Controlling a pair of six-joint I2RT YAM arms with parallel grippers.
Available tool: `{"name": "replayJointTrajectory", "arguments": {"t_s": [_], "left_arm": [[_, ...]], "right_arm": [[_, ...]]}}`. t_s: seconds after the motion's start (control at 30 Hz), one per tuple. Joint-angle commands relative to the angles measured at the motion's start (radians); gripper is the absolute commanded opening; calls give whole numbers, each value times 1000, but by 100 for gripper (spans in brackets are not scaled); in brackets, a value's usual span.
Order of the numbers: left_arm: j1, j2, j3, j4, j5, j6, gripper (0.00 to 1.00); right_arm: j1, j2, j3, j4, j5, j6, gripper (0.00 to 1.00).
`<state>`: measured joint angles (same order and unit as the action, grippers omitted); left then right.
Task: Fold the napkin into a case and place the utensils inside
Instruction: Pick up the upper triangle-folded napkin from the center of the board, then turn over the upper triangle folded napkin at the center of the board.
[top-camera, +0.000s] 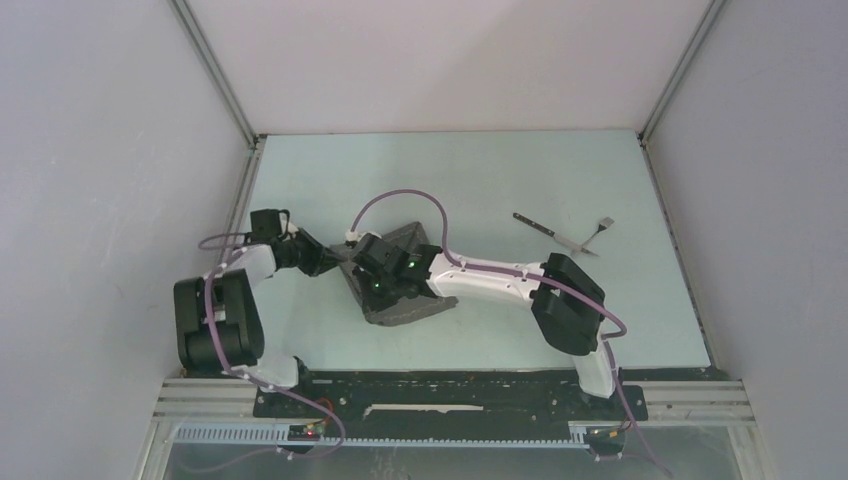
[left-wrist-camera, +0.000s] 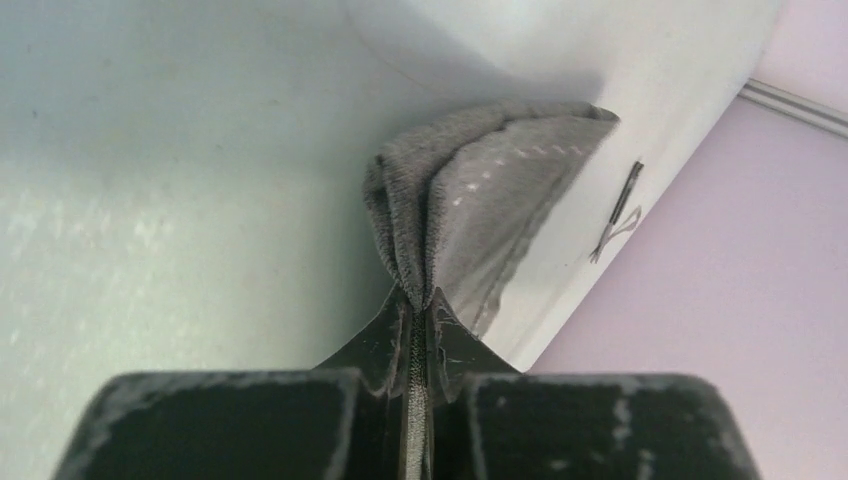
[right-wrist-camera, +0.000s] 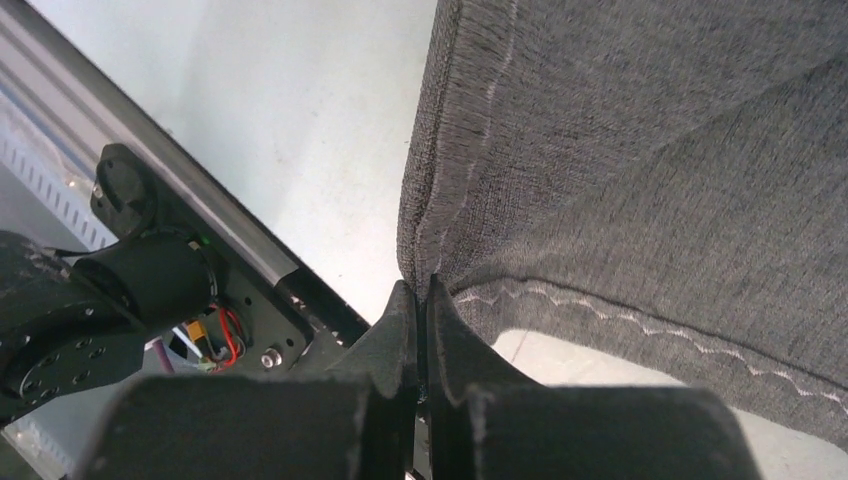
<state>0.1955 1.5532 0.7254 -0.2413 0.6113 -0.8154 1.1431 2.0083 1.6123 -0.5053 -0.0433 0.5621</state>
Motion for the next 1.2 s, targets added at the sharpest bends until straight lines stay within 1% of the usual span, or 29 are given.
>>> {"name": "replayJointTrajectory", "arguments": {"t_s": [0.0, 0.03, 0.17, 0.27, 0.33, 0.4, 0.5, 0.53, 0.6, 0.63, 0.7, 0.73, 0.77, 0.8, 0.83, 0.87, 0.9, 0.93, 1.0, 1.03, 1.07, 1.1, 1.17], "left_arm": [[41, -177, 85, -153, -80, 90, 3], [58, -210, 98, -195, -95, 104, 1], [138, -361, 179, -374, -184, 165, 0], [180, -492, 292, -506, -299, 203, 0], [180, -556, 380, -566, -370, 215, 0], [172, -600, 448, -582, -407, 204, 0], [104, -596, 536, -599, -474, 190, 0], [66, -580, 560, -606, -491, 184, 0], [-27, -542, 596, -608, -516, 169, 0], [-99, -520, 631, -633, -577, 167, 0], [-307, -467, 727, -685, -827, 183, 0], [-405, -434, 764, -697, -931, 188, 0], [-470, -389, 780, -702, -993, 178, 0], [-517, -334, 788, -709, -1007, 158, 0], [-549, -271, 789, -709, -989, 134, 0], [-588, -175, 784, -698, -983, 117, 0], [-639, -97, 783, -673, -998, 112, 0], [-691, -14, 787, -634, -1021, 114, 0], [-782, 186, 878, -617, -1055, 109, 0], [-817, 291, 962, -627, -1034, 108, 0], [-856, 380, 1055, -642, -1043, 111, 0], [-891, 458, 1141, -655, -1055, 123, 0], [-926, 607, 1345, -720, -998, 137, 0]], "right_arm": [[49, -47, 57, 10, -81, -58, 0], [62, -37, 87, 1, -98, -67, 0], [109, 14, 231, -11, -192, -85, 0], [127, 47, 310, 61, -335, -41, 0], [130, 47, 320, 166, -473, 18, 0], [125, 23, 259, 322, -567, 92, 0], [94, -32, 95, 583, -627, 213, 0], [81, -45, 44, 632, -622, 227, 0], [57, -71, -30, 655, -611, 216, 0], [43, -89, -86, 692, -606, 216, 0], [-6, -125, -222, 815, -631, 259, 0], [-35, -131, -293, 896, -650, 295, 0], [-71, -131, -370, 967, -676, 335, 9], [-105, -136, -455, 1042, -690, 371, 24], [-136, -153, -545, 1107, -686, 401, 34], [-175, -183, -655, 1151, -653, 405, 49], [-204, -227, -751, 1150, -608, 391, 56], [-234, -278, -830, 1119, -570, 366, 61], [-302, -400, -981, 1070, -504, 336, 72], [-336, -461, -1048, 1045, -473, 318, 74], [-368, -523, -1097, 983, -458, 295, 75], [-407, -579, -1118, 910, -443, 267, 76], [-466, -722, -1154, 784, -408, 211, 76]]}}
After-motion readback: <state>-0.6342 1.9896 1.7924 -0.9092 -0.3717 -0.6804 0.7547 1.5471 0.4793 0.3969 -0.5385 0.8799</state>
